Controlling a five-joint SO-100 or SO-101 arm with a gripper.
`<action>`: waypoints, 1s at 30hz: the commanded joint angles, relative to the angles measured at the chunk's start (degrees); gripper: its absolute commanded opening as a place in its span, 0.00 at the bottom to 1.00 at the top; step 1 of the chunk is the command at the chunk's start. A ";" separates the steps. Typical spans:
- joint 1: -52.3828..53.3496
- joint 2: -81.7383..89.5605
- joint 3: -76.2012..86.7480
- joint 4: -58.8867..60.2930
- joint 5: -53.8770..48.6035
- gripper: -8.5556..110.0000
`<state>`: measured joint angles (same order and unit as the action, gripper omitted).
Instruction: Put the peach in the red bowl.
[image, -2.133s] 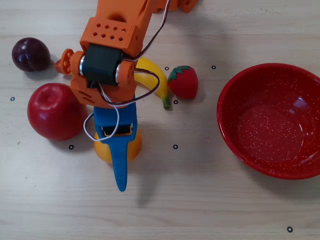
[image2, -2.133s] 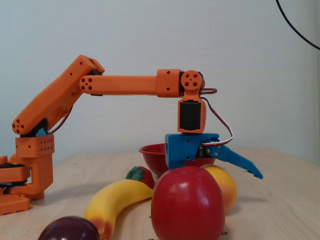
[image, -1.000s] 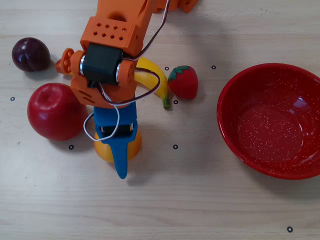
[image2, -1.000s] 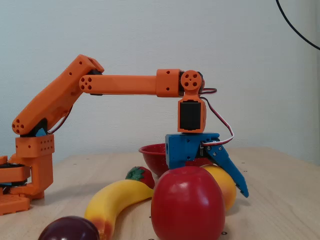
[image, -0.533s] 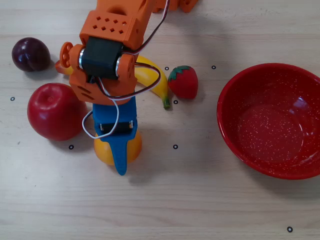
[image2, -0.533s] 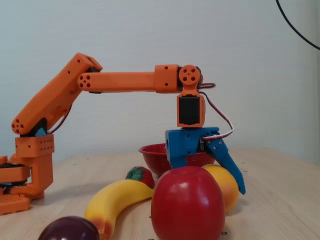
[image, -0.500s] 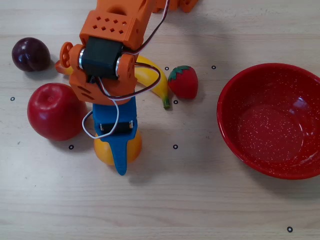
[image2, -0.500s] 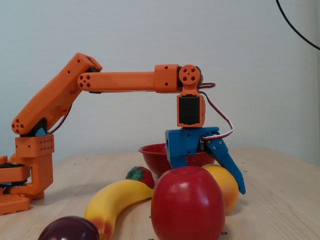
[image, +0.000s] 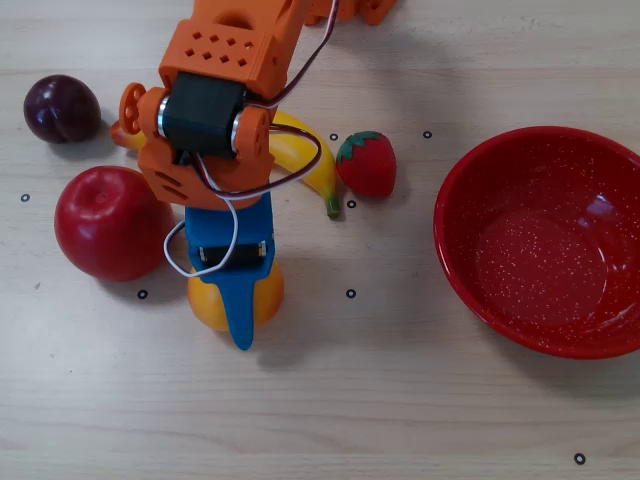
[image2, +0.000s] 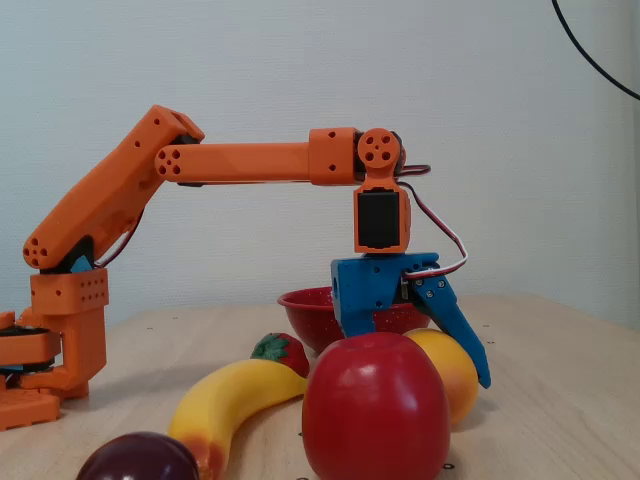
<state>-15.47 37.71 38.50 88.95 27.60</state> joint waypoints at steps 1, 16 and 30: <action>0.70 4.66 -0.97 1.05 -0.53 0.07; 2.29 28.21 -11.34 14.94 -6.94 0.07; 17.14 50.80 -7.82 11.87 -12.92 0.07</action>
<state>-2.02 80.24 32.61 102.83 16.70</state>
